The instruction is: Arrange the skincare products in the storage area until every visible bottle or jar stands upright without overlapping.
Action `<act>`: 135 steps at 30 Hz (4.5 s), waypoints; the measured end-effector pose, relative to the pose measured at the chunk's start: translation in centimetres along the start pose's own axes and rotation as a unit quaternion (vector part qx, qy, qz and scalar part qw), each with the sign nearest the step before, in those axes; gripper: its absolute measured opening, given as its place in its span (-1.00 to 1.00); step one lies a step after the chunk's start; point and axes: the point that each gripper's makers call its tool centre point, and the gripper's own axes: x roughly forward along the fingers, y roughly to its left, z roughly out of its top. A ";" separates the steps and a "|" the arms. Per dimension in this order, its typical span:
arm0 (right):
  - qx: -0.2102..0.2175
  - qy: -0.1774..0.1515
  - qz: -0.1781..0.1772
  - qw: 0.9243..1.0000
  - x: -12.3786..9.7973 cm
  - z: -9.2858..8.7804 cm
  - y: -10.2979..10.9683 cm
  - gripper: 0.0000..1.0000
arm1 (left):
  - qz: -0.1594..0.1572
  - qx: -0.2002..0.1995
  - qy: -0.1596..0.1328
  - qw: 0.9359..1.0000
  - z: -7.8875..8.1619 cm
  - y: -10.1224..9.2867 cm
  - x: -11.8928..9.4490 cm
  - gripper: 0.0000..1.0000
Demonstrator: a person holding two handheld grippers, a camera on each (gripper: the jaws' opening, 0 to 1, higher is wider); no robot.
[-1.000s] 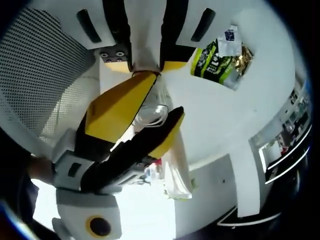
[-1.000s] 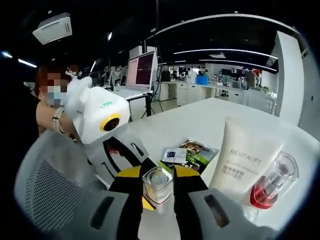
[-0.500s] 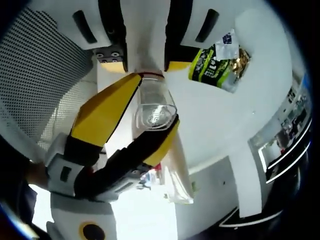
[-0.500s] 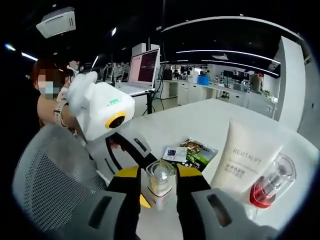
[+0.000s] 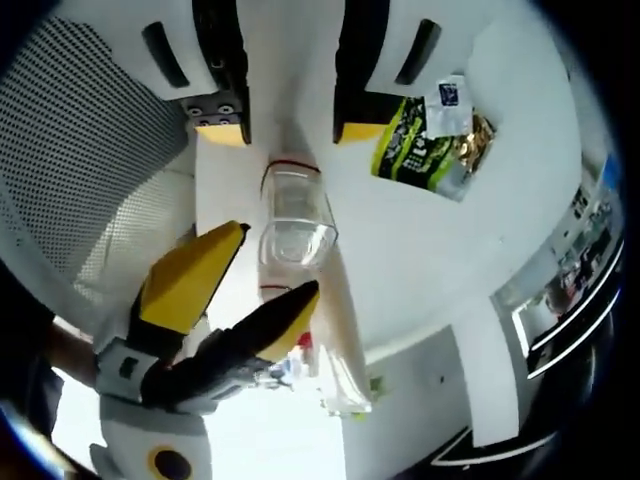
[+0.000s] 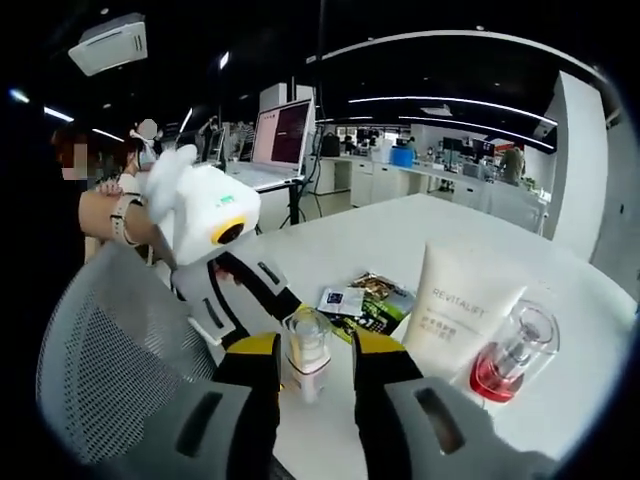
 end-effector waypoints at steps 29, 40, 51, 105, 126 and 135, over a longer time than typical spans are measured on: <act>0.003 0.114 0.011 0.993 -4.9 -5.9 -2.3 -0.55 | 0.000 -0.074 0.045 0.996 -0.9 -0.6 0.9 -0.75; 0.025 0.148 -0.022 0.988 -5.9 -8.6 -4.4 -0.55 | 0.000 -0.071 0.055 0.996 -1.0 -0.3 1.5 -0.80; 0.028 0.155 -0.040 0.987 -5.4 -9.0 -5.9 -0.56 | -0.007 -0.066 0.054 0.996 0.0 -0.5 2.5 -0.81; 0.050 0.176 -0.049 0.982 -3.7 -10.5 -7.1 -0.70 | -0.009 -0.107 0.017 0.994 4.9 -1.4 6.9 -0.88; 0.044 0.187 -0.048 0.980 -3.8 -10.9 -7.0 -0.69 | -0.007 -0.111 0.021 0.994 4.7 -1.6 6.8 -0.90; 0.031 0.195 -0.053 0.979 -4.5 -10.7 -6.8 -0.67 | -0.004 -0.105 0.009 0.994 5.2 -1.5 5.6 -0.85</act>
